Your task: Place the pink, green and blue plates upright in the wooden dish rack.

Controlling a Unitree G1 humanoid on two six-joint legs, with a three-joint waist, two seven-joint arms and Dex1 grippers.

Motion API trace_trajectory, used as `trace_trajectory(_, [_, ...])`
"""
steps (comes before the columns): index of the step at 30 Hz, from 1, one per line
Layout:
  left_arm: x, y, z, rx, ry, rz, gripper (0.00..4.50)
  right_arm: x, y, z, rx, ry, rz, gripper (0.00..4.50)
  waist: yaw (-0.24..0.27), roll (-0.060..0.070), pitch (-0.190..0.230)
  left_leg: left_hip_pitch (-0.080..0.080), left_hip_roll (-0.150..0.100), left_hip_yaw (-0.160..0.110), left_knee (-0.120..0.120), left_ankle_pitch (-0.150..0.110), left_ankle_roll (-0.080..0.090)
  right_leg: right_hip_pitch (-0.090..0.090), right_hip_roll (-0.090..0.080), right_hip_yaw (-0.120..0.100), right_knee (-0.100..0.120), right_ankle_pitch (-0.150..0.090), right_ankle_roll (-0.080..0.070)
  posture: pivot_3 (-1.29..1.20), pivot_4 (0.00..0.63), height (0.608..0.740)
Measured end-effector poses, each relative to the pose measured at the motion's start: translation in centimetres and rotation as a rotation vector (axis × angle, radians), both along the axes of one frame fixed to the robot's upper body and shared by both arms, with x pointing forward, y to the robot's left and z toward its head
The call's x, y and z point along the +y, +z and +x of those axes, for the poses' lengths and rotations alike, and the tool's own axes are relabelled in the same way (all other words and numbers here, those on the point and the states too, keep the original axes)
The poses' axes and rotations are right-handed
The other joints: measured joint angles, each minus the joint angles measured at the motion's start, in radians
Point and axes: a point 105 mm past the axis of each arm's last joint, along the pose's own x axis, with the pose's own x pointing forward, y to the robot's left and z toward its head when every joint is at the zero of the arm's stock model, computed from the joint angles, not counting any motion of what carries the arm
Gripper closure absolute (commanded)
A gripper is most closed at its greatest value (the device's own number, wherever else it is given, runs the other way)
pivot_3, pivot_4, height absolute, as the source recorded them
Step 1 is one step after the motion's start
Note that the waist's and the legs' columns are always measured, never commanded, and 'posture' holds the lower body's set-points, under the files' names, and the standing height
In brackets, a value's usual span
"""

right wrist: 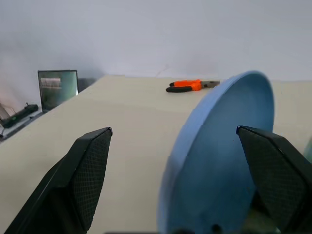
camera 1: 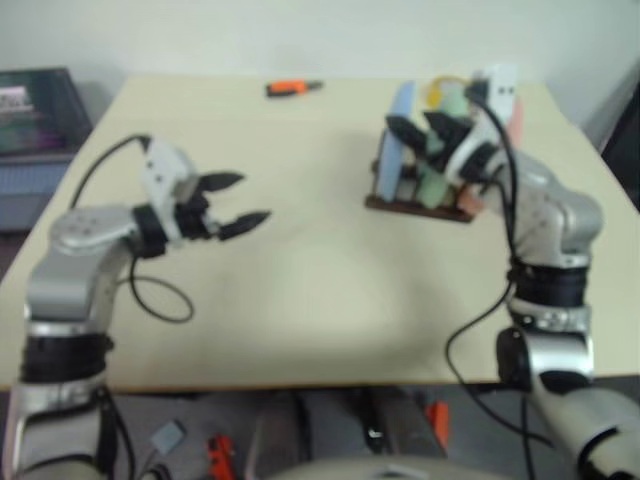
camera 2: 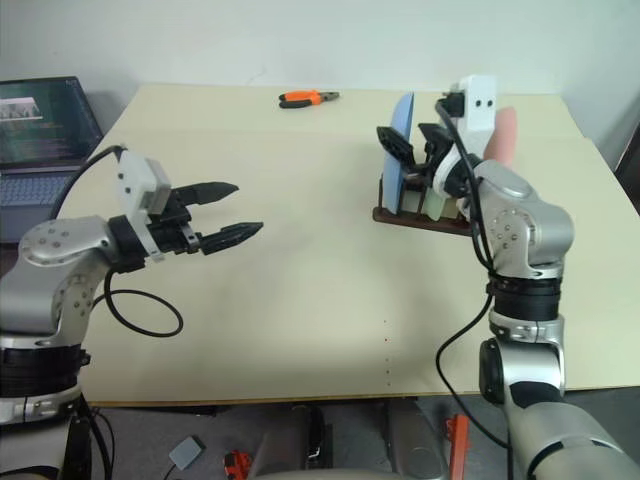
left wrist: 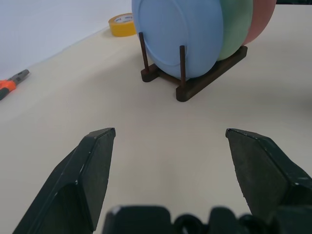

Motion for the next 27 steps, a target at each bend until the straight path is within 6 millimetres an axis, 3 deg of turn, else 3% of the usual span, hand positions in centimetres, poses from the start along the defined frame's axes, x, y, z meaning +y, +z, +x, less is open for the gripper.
trace_trajectory(6, [0.6, 0.6, -0.2, -0.012, 0.001, 0.03, 0.48, -2.7, 3.2, -2.7, -0.138, 0.078, -0.222, 0.03, 0.005, 0.001, 0.001, 0.0, 0.0, 0.0, -0.001, 0.0, 0.0, 0.0, 0.0, 0.0, -0.002, -0.001, 0.001, 0.0, 0.15, 0.74])
trace_trajectory(9, [1.2, 1.0, -0.5, -0.021, 0.006, 0.051, 0.48, -6.8, 3.5, -4.5, -0.145, 0.124, -0.335, 0.03, 0.014, 0.001, 0.001, 0.0, 0.0, 0.0, -0.004, 0.0, 0.0, 0.002, 0.0, -0.002, -0.007, -0.001, 0.001, 0.0, 0.15, 0.74])
trace_trajectory(12, [2.5, 2.1, -0.7, -0.055, 0.038, 0.064, 0.48, -11.3, 2.2, -5.7, -0.082, 0.126, -0.402, 0.03, 0.015, 0.001, 0.0, 0.001, -0.001, 0.0, -0.007, 0.0, 0.0, 0.004, 0.0, -0.002, -0.013, 0.0, 0.002, 0.0, 0.15, 0.74])
trace_trajectory(17, [4.3, 2.0, -0.9, -0.03, 0.073, 0.082, 0.48, -19.6, -4.3, -6.7, 0.181, 0.065, -0.416, 0.03, 0.012, 0.001, 0.001, 0.001, -0.002, 0.003, -0.008, -0.001, 0.001, 0.003, -0.001, 0.001, -0.013, 0.0, 0.002, 0.0, 0.15, 0.74])
trace_trajectory(20, [5.1, 1.9, -1.2, -0.025, 0.097, 0.081, 0.48, -22.0, -6.0, -7.4, 0.229, 0.045, -0.379, 0.03, 0.001, 0.003, 0.001, 0.003, 0.0, 0.005, -0.008, -0.001, 0.001, 0.003, 0.0, 0.001, -0.011, 0.001, 0.003, 0.0, 0.15, 0.74])
trace_trajectory(27, [8.5, 1.9, -1.9, 0.0, 0.191, 0.083, 0.48, -25.1, -6.4, -8.2, 0.217, 0.0, -0.281, 0.03, -0.01, 0.003, 0.002, 0.009, 0.001, 0.01, -0.01, -0.001, 0.001, 0.004, 0.003, 0.004, -0.01, 0.001, 0.002, 0.0, 0.15, 0.74])
